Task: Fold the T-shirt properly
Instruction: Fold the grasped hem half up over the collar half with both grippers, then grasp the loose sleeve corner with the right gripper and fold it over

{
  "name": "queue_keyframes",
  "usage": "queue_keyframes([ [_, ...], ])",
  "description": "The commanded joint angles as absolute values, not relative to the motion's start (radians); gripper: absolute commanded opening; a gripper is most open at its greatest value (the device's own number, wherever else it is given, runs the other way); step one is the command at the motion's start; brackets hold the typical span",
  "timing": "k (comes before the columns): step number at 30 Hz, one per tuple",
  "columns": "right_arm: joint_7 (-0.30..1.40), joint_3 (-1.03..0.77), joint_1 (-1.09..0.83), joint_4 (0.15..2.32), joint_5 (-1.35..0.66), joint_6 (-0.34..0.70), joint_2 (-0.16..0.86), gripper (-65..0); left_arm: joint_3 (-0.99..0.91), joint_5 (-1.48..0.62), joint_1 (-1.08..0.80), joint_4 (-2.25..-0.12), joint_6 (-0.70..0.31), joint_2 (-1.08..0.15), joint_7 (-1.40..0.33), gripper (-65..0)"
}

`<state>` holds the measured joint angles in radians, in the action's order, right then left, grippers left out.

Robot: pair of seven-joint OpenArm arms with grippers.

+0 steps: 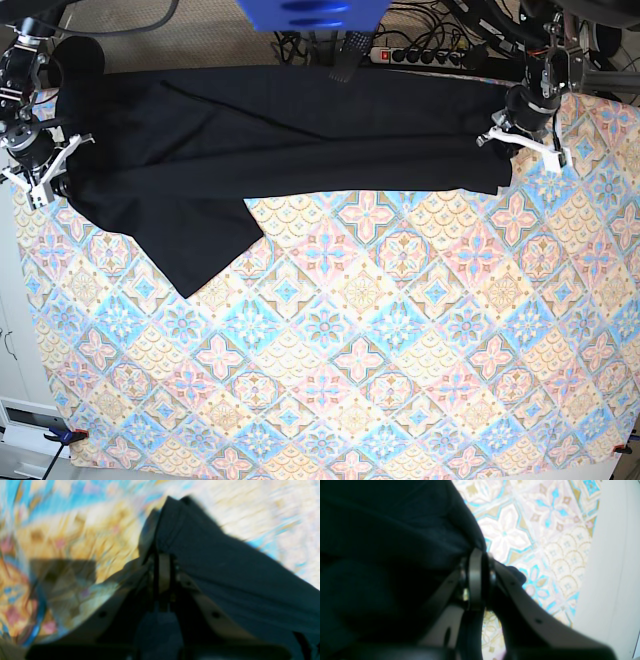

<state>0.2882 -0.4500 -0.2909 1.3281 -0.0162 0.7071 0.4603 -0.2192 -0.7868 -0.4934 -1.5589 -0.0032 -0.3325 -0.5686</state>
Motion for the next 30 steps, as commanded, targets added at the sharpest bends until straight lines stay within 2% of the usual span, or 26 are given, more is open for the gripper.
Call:
queue_keyframes([
  [1,0.268,-0.461,-0.286,1.346,-0.030,0.698,0.487,-65.0,-0.217,-0.786,-0.483,-1.563,0.001,-0.346,-0.545,-65.0],
  [6,0.269,-0.461,-0.305,1.346,-0.030,0.698,0.486,-63.9,-0.157,-0.786,-0.467,-1.520,0.001,-0.351,-0.545,-64.9],
  [9,0.286,-0.461,-0.320,1.366,-0.027,0.698,0.486,-59.1,-0.130,-0.786,-0.456,-1.517,0.001,-0.351,-0.547,-62.3],
  [11,0.348,-0.463,-0.320,1.391,-0.027,0.698,0.486,-54.7,-0.125,-0.786,-0.456,-1.518,0.001,-0.351,-0.553,-56.7],
  [14,0.433,-0.466,-0.320,1.428,-0.027,0.698,0.486,-47.7,-0.127,-0.789,-0.447,-1.521,0.001,-0.351,-0.645,-43.5],
  [16,0.446,-0.493,-0.321,1.448,-0.025,0.698,0.486,-44.9,-0.130,-0.791,-0.444,-1.557,0.001,-0.351,-0.677,-37.6],
  [19,0.447,-0.547,-0.321,1.474,-0.025,0.698,0.458,-42.8,-0.140,-0.796,-0.466,-1.626,0.001,-0.351,-0.673,-37.6],
  [24,0.484,-0.601,-0.315,1.540,-0.024,0.698,0.418,-42.4,-0.263,-0.796,-0.501,-1.761,0.001,-0.312,-0.667,-38.2],
  [30,0.503,-0.607,-0.314,1.554,-0.024,0.698,0.417,-42.5,-0.278,-0.796,-0.503,-1.814,0.001,-0.311,-0.668,-38.2],
])
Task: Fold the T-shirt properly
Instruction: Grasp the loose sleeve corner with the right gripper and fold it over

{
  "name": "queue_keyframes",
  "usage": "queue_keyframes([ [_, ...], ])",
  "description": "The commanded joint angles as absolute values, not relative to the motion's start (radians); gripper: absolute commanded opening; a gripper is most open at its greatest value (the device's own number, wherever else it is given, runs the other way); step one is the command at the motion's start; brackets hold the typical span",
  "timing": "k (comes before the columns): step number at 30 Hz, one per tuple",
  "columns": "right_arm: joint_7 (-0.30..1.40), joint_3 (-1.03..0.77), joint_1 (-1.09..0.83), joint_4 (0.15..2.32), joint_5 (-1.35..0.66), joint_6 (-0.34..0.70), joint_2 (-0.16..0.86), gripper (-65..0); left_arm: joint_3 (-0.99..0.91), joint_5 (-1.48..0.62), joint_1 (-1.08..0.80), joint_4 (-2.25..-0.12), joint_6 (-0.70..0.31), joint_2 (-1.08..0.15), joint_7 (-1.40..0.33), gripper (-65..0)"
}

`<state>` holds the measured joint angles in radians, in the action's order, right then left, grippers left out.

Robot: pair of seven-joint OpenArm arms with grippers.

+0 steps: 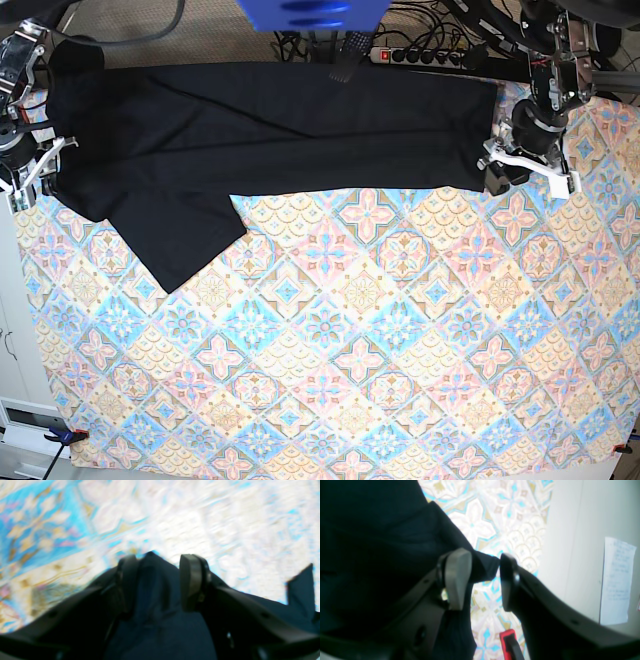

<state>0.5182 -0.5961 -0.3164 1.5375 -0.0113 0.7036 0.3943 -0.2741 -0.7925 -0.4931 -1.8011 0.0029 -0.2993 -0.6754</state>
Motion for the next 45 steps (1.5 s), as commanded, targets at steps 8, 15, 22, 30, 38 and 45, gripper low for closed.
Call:
queue_keyframes([
  [8,0.496,-0.608,-0.315,1.557,-0.024,0.698,0.417,-42.5,-0.283,-0.796,-0.496,-1.814,0.001,-0.309,-0.665,-38.2],
  [15,0.503,-0.463,-0.263,1.636,-0.024,0.698,0.398,-42.7,-0.286,-0.797,-0.473,-1.816,0.001,-0.268,-0.665,-38.2],
  [22,0.504,-0.217,-0.099,1.589,-0.024,0.698,0.398,-42.5,-0.285,-0.797,-0.464,-1.816,0.001,-0.252,-0.667,-38.2],
  [30,0.495,-0.090,0.113,1.207,-0.022,0.698,0.398,-42.4,-0.282,-0.797,-0.466,-1.816,0.001,-0.252,-0.667,-38.2],
  [38,0.443,-0.013,0.274,0.941,-0.022,0.698,0.401,-42.3,-0.280,-0.797,-0.466,-1.816,0.001,-0.252,-0.667,-38.2],
  [45,0.383,0.013,0.358,0.771,-0.022,0.698,0.401,-30.2,-0.280,-0.797,-0.466,-1.816,0.001,-0.252,-0.667,-38.1],
])
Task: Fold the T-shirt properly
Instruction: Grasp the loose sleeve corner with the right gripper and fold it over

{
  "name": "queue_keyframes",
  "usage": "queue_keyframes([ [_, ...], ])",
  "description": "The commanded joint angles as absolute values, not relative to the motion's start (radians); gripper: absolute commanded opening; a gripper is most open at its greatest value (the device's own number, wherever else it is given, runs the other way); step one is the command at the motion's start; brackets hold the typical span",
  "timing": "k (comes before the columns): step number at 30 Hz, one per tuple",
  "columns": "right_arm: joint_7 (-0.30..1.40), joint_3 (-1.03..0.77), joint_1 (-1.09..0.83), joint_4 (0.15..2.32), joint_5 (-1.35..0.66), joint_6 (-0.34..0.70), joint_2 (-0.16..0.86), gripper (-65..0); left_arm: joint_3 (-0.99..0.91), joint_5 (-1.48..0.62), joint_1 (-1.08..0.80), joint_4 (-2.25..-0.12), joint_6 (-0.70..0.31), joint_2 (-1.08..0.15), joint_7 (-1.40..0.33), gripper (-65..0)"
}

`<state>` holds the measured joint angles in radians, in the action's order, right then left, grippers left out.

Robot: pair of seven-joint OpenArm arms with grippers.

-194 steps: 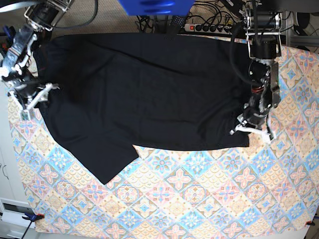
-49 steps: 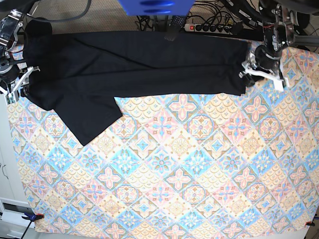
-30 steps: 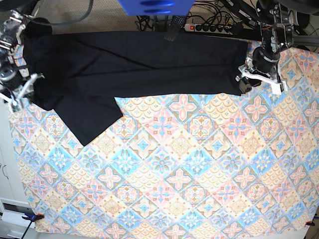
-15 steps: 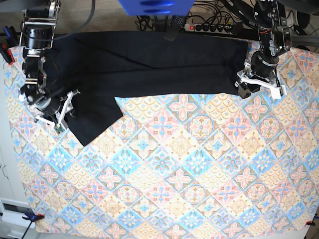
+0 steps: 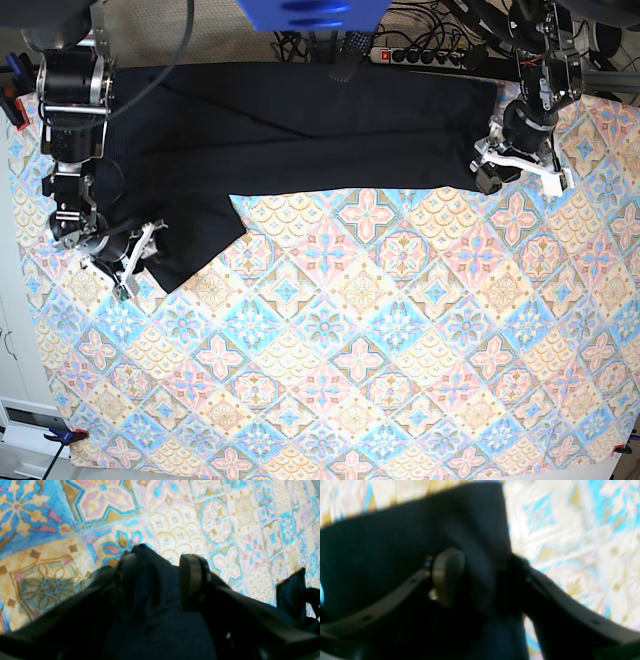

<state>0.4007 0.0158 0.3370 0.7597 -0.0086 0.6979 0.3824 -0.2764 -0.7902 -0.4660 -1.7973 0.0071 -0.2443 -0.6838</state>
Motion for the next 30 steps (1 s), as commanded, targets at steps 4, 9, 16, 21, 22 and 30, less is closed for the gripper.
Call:
queue_keyframes([
  [4,0.346,0.005,0.372,0.753,-0.022,0.698,0.403,-25.0,-0.280,-0.797,-0.466,-1.816,0.001,-0.252,-0.668,-38.1],
  [9,0.334,0.005,0.374,0.746,-0.022,0.698,0.415,-24.5,-0.280,-0.797,-0.467,-1.814,0.001,-0.252,-0.668,-38.2],
  [16,0.305,0.012,0.432,0.572,-0.022,0.698,0.417,-24.5,-0.280,-0.797,-0.467,-1.814,0.001,-0.254,-0.668,-38.2],
  [21,0.268,0.015,0.400,0.564,-0.022,0.698,0.417,-24.7,-0.280,-0.797,-0.472,-1.814,0.001,-0.254,-0.668,-38.2],
  [22,0.268,0.015,0.387,0.565,-0.022,0.698,0.417,-25.2,-0.280,-0.797,-0.472,-1.814,0.001,-0.254,-0.668,-38.2],
  [30,0.268,0.015,0.303,0.684,-0.022,0.698,0.415,-42.3,-0.280,-0.797,-0.472,-1.814,0.001,-0.254,-0.668,-38.2],
])
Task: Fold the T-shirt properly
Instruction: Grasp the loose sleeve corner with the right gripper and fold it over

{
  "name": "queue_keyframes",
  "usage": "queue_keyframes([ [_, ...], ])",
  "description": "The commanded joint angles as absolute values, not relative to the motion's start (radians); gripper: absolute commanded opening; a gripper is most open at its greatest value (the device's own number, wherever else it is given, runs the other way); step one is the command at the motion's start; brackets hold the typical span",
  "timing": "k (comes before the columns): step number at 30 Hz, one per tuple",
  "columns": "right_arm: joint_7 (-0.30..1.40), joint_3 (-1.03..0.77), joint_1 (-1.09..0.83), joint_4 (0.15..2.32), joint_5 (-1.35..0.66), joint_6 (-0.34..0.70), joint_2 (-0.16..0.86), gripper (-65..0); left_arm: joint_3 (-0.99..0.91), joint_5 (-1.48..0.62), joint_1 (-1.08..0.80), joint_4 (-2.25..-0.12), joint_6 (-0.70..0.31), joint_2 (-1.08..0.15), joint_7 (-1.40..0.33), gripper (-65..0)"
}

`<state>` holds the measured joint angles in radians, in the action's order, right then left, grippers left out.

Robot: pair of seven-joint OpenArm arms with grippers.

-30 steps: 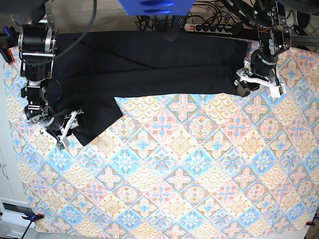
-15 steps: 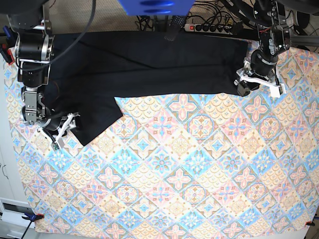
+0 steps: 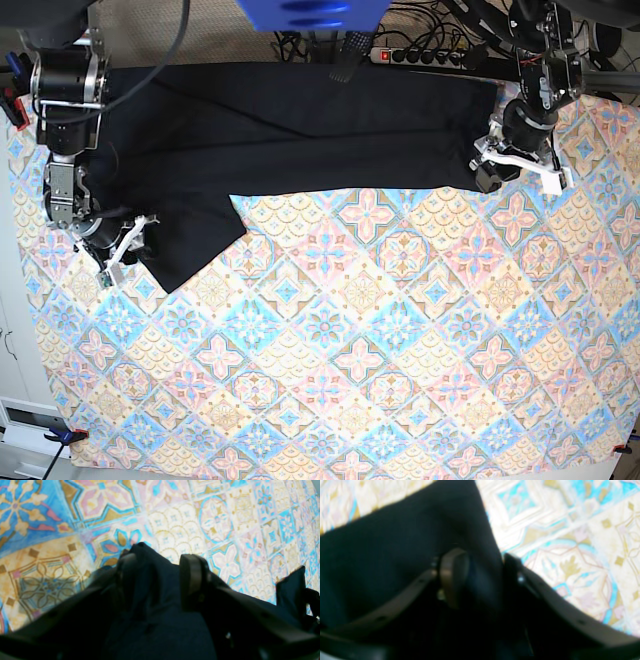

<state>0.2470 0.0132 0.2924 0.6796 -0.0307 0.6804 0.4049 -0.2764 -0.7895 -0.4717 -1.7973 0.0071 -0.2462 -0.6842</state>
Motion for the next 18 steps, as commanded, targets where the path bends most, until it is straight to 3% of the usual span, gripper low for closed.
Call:
queue_keyframes([
  [1,0.269,0.015,0.291,0.702,-0.022,0.698,0.415,-44.4,-0.280,-0.797,-0.472,-1.814,0.001,-0.254,-0.668,-38.2],
  [9,0.298,0.002,0.248,0.799,-0.027,0.698,0.415,-65.0,-0.280,-0.797,-0.466,-1.813,0.001,-0.252,-0.668,-38.2],
  [18,0.533,-0.202,0.065,1.288,-0.027,0.698,0.415,-64.8,-0.280,-0.797,-0.464,-1.811,0.001,-0.252,-0.667,-38.2],
])
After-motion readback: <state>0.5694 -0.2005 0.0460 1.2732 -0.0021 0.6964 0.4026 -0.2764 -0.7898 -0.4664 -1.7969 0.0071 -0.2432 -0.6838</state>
